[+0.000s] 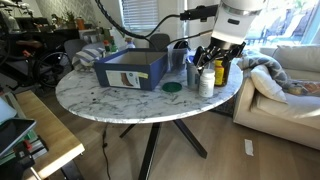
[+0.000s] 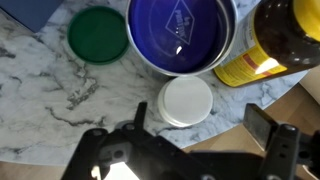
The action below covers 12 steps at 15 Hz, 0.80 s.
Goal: Pick up the white medicine bottle and place it inside the shoe box
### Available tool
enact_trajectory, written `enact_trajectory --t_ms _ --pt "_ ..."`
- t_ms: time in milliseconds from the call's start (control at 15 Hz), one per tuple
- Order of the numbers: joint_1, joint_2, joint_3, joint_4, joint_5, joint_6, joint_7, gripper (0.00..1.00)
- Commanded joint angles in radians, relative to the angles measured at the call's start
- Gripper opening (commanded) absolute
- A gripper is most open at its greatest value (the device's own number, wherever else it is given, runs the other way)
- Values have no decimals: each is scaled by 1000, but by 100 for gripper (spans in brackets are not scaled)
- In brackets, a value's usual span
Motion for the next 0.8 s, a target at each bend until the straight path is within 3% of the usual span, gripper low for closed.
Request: enact_trajectory --t_ms 0,200,400,600,733 --pt "-21 53 22 64 -20 -8 47 82" --pt "-24 77 29 89 -28 -17 61 53" --pt "-24 86 35 102 -40 -26 66 31" --pt "-4 43 15 57 -79 -4 70 27" --pt "37 -24 -41 -34 -113 4 59 27"
